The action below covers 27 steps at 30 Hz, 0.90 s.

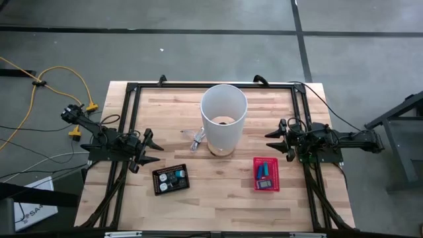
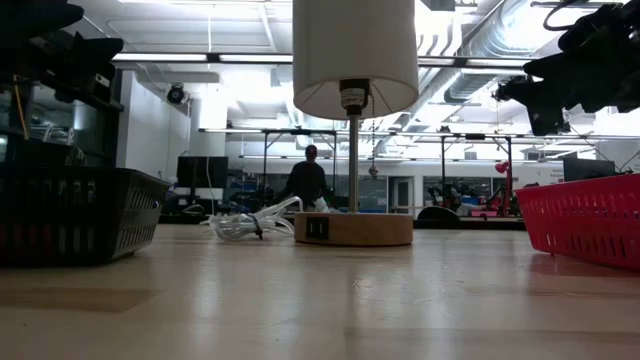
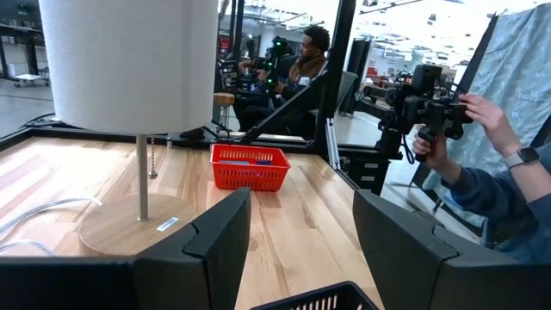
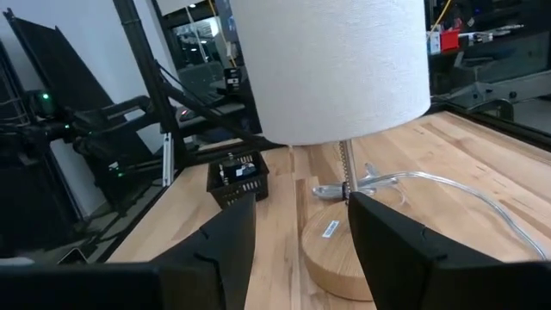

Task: Pick & Place Office items
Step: Return to Home Position

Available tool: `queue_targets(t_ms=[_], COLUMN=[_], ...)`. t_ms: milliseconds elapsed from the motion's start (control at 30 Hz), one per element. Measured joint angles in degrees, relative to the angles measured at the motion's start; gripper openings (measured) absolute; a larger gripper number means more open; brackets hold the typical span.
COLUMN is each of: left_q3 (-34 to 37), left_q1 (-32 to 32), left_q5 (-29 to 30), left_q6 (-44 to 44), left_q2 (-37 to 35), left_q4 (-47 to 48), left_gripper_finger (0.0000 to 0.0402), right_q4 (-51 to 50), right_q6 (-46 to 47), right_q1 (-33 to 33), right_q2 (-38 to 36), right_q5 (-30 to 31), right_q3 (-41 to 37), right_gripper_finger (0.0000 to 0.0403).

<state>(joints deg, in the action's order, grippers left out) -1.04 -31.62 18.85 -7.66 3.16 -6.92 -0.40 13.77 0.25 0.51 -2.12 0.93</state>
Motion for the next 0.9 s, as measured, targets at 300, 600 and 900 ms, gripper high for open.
queue_targets(t_ms=[300, 600, 900], left_q3=[0.00, 0.00, 0.00], left_q1=[0.00, -0.02, -0.02], left_q5=[0.00, 0.00, 0.00], left_q6=[0.00, 0.00, 0.00], left_q2=[0.00, 0.00, 0.01], left_q4=[0.00, 0.00, 0.00], left_gripper_finger=[0.0199, 0.0199, 0.0199], right_q4=[0.10, 0.47, 1.60], right_q6=[6.72, 9.45, 10.09], right_q1=[0.00, 0.00, 0.00], right_q2=[-0.02, -0.02, -0.02], right_q5=[-0.96, -2.53, -1.45], right_q3=[-0.03, -0.09, -0.46], right_gripper_finger=[0.0174, 0.0174, 0.0174])
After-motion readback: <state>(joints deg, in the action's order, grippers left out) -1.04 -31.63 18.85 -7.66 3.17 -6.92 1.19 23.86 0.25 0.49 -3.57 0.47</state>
